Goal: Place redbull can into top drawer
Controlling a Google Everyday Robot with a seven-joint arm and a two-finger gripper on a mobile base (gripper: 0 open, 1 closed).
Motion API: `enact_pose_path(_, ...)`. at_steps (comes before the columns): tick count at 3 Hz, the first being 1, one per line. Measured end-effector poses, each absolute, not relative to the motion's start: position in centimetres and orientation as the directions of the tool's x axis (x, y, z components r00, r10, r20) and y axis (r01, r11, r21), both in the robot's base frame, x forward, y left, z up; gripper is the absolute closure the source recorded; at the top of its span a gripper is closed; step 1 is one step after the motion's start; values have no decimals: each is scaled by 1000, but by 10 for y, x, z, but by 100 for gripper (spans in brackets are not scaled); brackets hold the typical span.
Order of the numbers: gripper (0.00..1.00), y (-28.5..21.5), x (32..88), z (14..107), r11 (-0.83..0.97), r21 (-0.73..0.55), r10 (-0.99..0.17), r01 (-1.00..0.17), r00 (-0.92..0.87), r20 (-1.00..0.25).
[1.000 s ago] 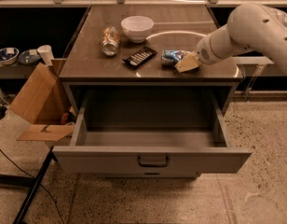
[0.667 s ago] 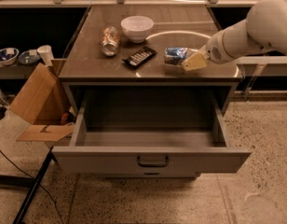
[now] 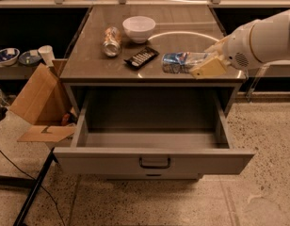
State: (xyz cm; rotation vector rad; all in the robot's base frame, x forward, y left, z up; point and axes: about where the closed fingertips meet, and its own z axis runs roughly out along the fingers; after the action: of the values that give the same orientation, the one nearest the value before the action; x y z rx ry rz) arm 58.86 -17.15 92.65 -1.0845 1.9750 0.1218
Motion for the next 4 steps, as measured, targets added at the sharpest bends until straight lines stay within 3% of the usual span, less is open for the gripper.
enact_pose_path(1, 100, -143, 552, 930, 488, -393, -738, -779, -129, -662)
enact_pose_path(2, 100, -120, 522, 910, 320, -431, -847, -844, -51, -529)
enact_pose_path(4, 100, -98, 540, 863, 140, -381, -971, -914, -50, -236)
